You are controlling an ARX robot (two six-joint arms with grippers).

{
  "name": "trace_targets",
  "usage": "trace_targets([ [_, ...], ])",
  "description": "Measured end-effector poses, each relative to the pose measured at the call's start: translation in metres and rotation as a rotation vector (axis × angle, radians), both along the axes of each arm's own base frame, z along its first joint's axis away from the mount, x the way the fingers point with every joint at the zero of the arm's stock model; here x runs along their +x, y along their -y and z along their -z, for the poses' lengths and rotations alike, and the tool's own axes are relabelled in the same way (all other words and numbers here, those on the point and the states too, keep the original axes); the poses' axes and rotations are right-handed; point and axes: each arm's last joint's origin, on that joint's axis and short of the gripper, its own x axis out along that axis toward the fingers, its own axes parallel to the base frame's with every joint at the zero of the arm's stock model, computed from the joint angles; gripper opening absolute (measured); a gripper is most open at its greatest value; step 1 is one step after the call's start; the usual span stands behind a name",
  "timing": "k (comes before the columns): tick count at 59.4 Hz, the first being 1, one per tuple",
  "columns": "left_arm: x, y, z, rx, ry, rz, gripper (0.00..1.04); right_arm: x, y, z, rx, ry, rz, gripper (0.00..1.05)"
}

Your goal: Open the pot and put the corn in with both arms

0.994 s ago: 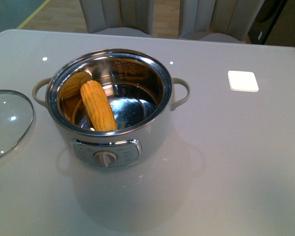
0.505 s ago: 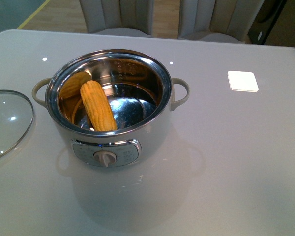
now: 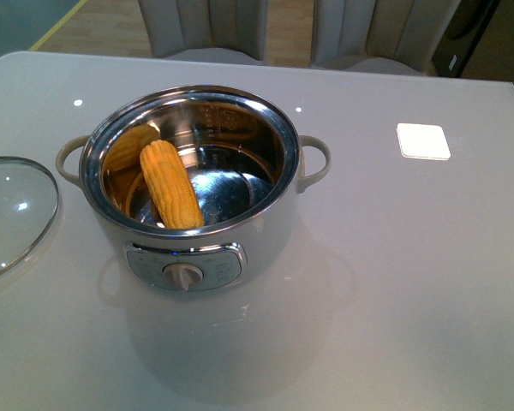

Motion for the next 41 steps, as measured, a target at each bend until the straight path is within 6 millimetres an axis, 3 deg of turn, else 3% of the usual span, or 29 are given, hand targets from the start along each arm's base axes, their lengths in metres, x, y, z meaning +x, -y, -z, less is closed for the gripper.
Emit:
trace_targets([
  [3,0.0000,0.0000,0.0000,0.000,0.000,0.000,0.98,0.0000,0.0000,0.0000,0.000,0.000,0.000,0.97],
  [41,0.0000,0.0000,0.0001,0.000,0.000,0.000,0.98,0.0000,0.0000,0.0000,0.000,0.000,0.000,0.96],
])
